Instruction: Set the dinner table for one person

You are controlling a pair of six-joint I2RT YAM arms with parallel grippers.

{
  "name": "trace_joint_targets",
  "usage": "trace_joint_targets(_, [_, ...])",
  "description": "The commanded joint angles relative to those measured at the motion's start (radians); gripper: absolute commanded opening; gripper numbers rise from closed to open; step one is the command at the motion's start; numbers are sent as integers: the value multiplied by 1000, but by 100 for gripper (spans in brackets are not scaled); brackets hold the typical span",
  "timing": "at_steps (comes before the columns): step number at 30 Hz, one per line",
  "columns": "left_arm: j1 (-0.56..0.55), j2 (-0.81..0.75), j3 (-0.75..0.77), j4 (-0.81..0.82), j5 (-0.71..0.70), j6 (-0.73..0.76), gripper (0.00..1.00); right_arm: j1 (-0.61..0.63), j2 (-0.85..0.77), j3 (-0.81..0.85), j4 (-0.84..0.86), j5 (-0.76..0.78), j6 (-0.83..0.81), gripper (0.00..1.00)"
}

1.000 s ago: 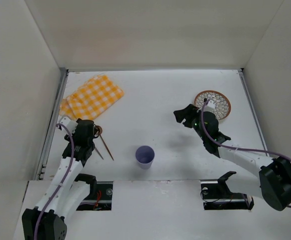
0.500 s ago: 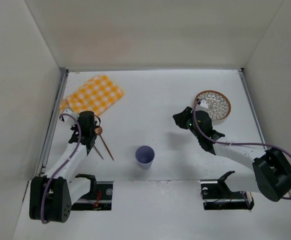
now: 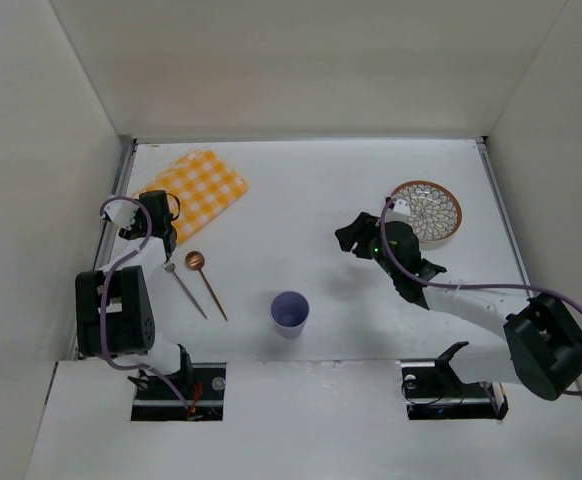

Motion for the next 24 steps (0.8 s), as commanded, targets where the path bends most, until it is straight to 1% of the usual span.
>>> trace_joint_targets(1, [43, 34, 47, 22, 0, -7, 45, 13, 1, 44, 27, 14, -15, 64])
trace_joint_targets(5, [51, 98, 69, 34, -17, 30, 44, 13, 1, 36, 34, 12, -10, 65])
trace_joint_targets(7, [63, 146, 89, 31, -14, 41, 42, 13, 4, 41, 27, 8, -9, 65])
trace_joint_targets(11, [75, 250, 164, 20, 46, 51, 32, 15, -25, 30, 36, 17, -14, 65])
trace_joint_targets(15, [72, 309, 250, 17, 80, 78, 24, 15, -20, 28, 31, 9, -10, 65])
trace_joint_targets(20, [18, 388, 369, 29, 114, 108, 18, 12, -13, 25, 41, 12, -10, 66])
trace_joint_targets(24, [-37, 402, 390, 34, 144, 75, 15, 9, -6, 29, 36, 17, -15, 66])
